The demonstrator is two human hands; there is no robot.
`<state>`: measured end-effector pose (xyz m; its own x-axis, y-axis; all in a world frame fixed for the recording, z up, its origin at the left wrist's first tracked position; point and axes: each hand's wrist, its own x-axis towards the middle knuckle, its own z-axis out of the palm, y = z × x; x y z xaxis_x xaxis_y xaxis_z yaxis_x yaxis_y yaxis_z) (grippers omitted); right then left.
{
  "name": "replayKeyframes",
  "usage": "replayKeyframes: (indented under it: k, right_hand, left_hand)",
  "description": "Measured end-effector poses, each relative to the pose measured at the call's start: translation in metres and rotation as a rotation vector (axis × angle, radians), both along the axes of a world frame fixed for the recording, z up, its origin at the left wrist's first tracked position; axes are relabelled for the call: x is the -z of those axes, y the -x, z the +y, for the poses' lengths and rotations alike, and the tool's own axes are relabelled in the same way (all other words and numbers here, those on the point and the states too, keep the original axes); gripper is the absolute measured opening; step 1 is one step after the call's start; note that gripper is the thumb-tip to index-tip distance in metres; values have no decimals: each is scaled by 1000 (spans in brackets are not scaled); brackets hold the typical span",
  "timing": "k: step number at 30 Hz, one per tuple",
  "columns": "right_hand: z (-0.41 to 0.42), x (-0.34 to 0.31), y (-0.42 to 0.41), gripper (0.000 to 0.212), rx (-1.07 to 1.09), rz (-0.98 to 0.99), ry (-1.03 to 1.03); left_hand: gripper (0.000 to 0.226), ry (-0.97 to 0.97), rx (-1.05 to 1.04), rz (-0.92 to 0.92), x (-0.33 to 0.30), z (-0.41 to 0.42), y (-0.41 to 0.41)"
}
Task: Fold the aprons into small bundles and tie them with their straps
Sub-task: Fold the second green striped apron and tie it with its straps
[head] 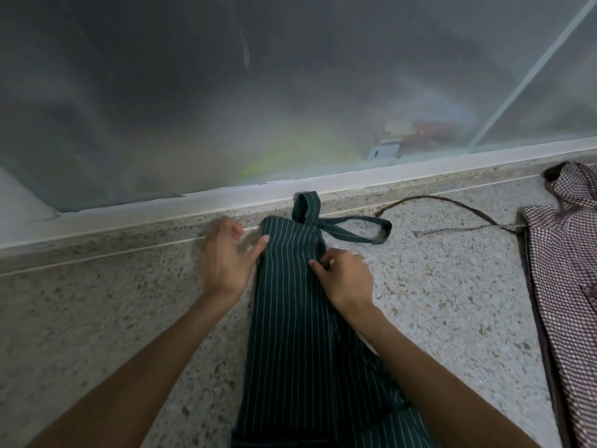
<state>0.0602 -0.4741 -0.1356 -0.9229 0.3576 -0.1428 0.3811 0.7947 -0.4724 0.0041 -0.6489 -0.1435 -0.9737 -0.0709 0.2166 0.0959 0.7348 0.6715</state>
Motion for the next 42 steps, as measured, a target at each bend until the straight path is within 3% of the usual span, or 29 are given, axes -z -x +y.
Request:
replayKeyframes:
  k: [2,5,7,10,12,16,18,20,22,24,25,28,30,31,33,35,37,38,40,42]
  right_hand:
    - [9,-2,-5,32,-34,-9,-23]
    - [20,-7,-22,36,-109,-76,-13]
    - [24,-12,-36,36,-180,-136,49]
    - [28,-16,-58,34,-314,-255,58]
    - [32,-15,-71,35,-350,-281,15]
    - [42,-15,-83,36,-192,-142,123]
    - [44,-12,-83,32,-150,-125,19]
    - [51,-9,-85,28,-141,-100,-39]
    - [61,-20,-93,24,-145,70,44]
    - [70,-34,-115,27,-298,183,139]
    - [71,-38,-129,29,-440,146,138]
    - [55,-25,-165,33,-925,-87,-128]
    - [50,-9,-182,18,-1010,-14,-182]
    - [53,-12,-187,12,-893,25,-97]
    - [76,-26,-190,7,-419,112,151]
    - [129,-36,-189,7,90,171,369]
    - [199,-45,-195,10,460,128,483]
    - [227,-51,-202,20,610,83,505]
    - [260,-52,-217,50,801,-50,347]
    - [252,-55,-221,61,761,-75,83]
  left_hand:
    - [22,72,138,158,-2,-2,-2]
    - [10,226,439,212,8,-6,-2]
    - [31,395,610,178,13,-8,0]
    - [77,746,811,-62,16,-8,1]
    - [93,855,838,-209,19,-10,0]
    - [103,903,802,-238,21,0,-3]
    - [103,880,772,-266,17,8,-4]
    - [96,863,751,-221,7,16,-7]
    - [79,779,763,-45,-4,21,-14]
    - [64,684,821,44,-14,24,-29]
    - [68,673,855,8,-16,22,-38]
    - [106,844,939,-309,-10,16,-61]
    - [115,917,959,-449,-4,13,-61]
    - [117,915,962,-488,-3,13,-58]
    - [117,905,968,-533,-3,14,-54]
    - [117,912,964,-535,-4,16,-54]
    - [116,946,927,-520,-7,17,-59]
    - [116,976,898,-512,-10,19,-62]
    - [116,1037,829,-486,-17,21,-67]
    - [116,1079,794,-430,-23,24,-72]
